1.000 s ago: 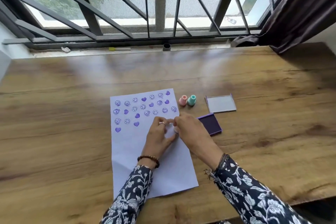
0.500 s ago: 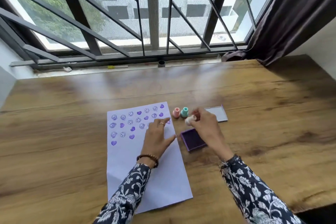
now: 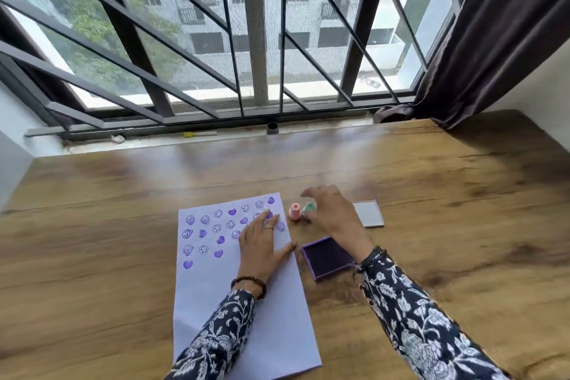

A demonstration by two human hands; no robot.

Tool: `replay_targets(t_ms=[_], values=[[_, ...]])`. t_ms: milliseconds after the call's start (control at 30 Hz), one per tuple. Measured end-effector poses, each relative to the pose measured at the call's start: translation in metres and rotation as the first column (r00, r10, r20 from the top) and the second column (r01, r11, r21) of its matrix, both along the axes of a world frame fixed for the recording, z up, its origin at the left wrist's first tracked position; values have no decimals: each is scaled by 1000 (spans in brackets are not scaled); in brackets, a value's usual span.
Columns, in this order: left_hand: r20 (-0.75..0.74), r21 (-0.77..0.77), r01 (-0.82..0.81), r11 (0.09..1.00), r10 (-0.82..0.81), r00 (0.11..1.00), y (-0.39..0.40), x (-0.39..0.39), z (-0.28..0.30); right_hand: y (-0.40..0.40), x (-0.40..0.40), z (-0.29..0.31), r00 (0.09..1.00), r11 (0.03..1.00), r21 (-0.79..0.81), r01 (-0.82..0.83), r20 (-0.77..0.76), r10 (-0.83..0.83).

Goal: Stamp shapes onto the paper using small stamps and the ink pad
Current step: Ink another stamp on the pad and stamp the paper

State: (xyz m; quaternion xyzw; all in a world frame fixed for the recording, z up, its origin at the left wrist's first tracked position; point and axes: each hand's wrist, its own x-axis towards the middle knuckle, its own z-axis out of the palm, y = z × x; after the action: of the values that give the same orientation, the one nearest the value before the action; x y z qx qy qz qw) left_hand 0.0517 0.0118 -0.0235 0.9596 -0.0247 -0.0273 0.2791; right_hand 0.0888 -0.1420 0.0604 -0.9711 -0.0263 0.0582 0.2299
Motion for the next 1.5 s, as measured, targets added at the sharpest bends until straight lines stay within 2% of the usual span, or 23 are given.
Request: replay_targets(t_ms=[33,100,167,200,267,300,333,400,467,567,667,733,767,867,967,1033,1067,1100,1167,1200,1267,1367,1500], values=[[2,-20,-9,1000,9,1000,0,0,4,3,-1,0,998,1000,-30,-2,-56,0],[75,-113,-45,993,53,996,-1,-4,15,4,-3,2,998,998,-56,43,-44,-45],[97,-371,-93,924,138,986,-2,-9,32,0,-10,7,990,982,128,141,12,-144],[22,-550,-138,824,179,984,-4,-13,44,-2,-16,11,980,928,318,194,-17,-199],[-191,-820,-231,524,129,973,-10,-19,65,-7,-33,22,967,683,685,254,-159,-200],[-252,-875,-262,406,78,964,-14,-22,74,-8,-42,28,969,577,778,248,-197,-151],[-281,-899,-281,336,48,958,-17,-24,80,-10,-50,31,973,520,822,230,-205,-105],[-284,-924,-286,256,45,958,-22,-28,92,-11,-61,37,974,445,867,223,-221,-57],[-250,-932,-259,254,68,966,-24,-33,101,-13,-68,40,970,362,900,242,-239,-52],[-124,-917,-141,372,69,990,-27,-35,109,-10,-76,40,950,211,927,311,-300,-81],[-27,-889,-42,456,40,999,-30,-34,114,-7,-83,36,884,-112,885,451,-461,-82],[-17,-887,-36,461,47,999,-29,-34,112,-8,-88,33,836,-333,792,512,-549,-21],[-24,-890,-45,454,52,998,-27,-33,109,-9,-90,32,821,-406,748,525,-571,9],[-95,-870,-113,480,62,994,-22,-35,93,-14,-97,24,796,-474,687,550,-603,51],[-170,-812,-181,555,72,983,-20,-42,72,-24,-103,12,789,-449,699,557,-613,25],[-202,-775,-200,600,64,977,-20,-46,59,-28,-107,3,771,-347,739,578,-633,-64],[-220,-763,-209,612,58,974,-20,-47,53,-29,-108,-2,758,-226,767,601,-636,-143],[-240,-757,-219,616,51,970,-20,-48,48,-29,-109,-6,754,-42,784,619,-609,-245],[-286,-765,-240,598,19,958,-20,-48,40,-26,-111,-14,778,391,688,611,-430,-458],[-310,-776,-251,578,-3,951,-20,-47,38,-24,-112,-16,805,567,586,579,-299,-513],[-344,-805,-271,527,-42,938,-21,-45,36,-15,-114,-17,873,785,403,471,-89,-479],[-358,-823,-289,490,-52,932,-21,-40,33,-1,-122,-20,938,914,253,318,58,-342],[-357,-832,-288,475,-60,932,-20,-37,29,8,-130,-21,962,970,102,223,136,-235]])
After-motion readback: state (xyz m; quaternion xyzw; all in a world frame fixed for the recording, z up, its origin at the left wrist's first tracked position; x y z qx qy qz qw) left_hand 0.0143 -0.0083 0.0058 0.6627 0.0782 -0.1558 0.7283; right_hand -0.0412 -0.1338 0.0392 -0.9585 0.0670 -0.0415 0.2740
